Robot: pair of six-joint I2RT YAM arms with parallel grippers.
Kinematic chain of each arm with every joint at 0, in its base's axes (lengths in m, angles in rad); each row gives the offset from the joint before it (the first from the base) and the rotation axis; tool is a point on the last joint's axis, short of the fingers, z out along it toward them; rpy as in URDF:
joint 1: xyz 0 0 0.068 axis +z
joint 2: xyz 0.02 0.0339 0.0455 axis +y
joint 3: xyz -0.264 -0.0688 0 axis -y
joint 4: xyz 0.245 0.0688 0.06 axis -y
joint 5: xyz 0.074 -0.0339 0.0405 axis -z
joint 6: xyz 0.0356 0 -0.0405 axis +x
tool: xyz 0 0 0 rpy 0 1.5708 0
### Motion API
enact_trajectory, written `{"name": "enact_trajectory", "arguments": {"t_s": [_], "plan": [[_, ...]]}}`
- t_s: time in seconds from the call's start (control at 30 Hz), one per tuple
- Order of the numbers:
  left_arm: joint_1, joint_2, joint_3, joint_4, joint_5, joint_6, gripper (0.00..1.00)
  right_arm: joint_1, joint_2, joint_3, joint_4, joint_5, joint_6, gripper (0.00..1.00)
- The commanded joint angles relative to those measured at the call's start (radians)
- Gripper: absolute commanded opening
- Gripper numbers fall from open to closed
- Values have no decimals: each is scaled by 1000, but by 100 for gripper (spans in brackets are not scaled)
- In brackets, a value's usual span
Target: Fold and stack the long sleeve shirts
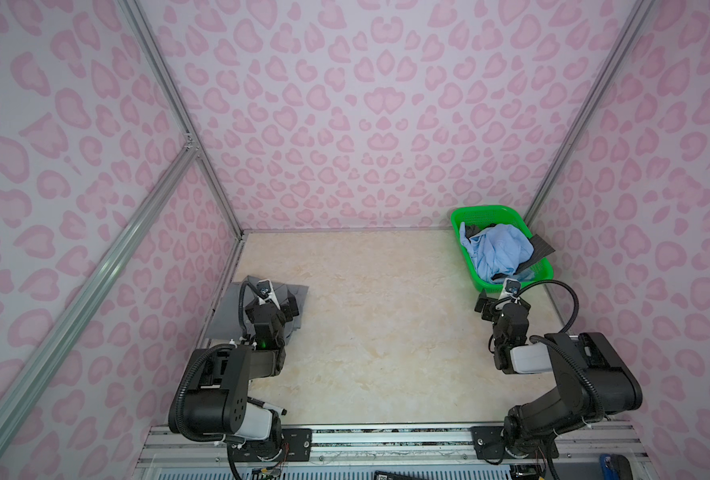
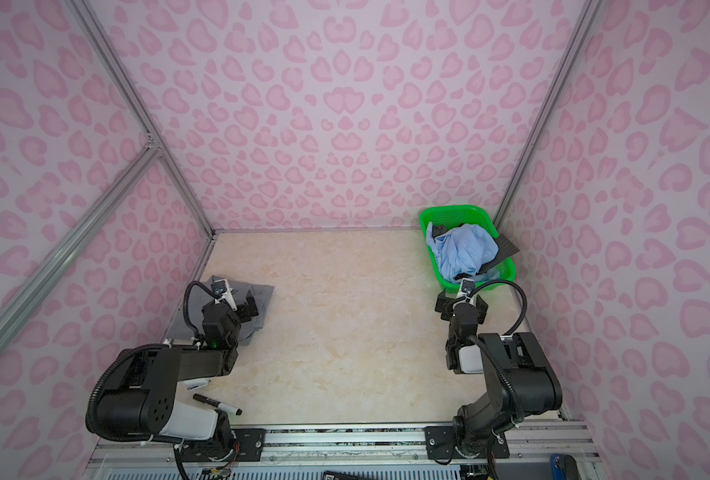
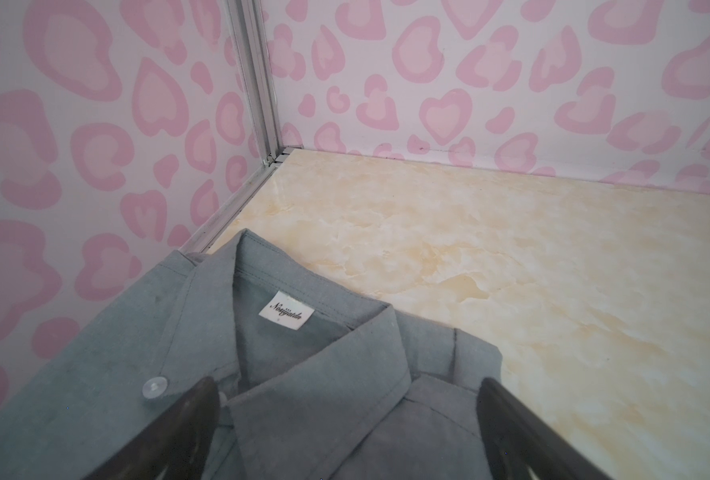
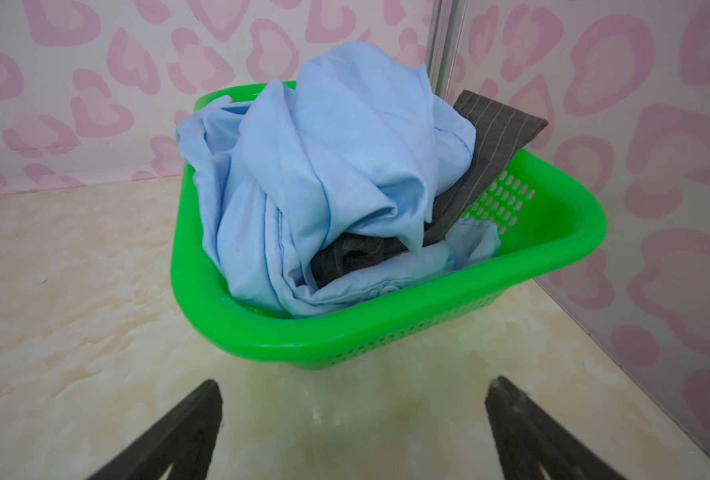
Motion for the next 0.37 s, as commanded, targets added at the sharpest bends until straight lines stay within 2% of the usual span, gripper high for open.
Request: {"name": "enact_trajectory", "arguments": {"t_s": [0.0, 0.33], "plan": [[2, 1, 6, 32, 4, -3, 98, 1, 3, 1, 22, 11, -9, 100], [12, 1, 6, 30, 18, -8, 98, 2, 5, 3, 21, 12, -8, 100]]}}
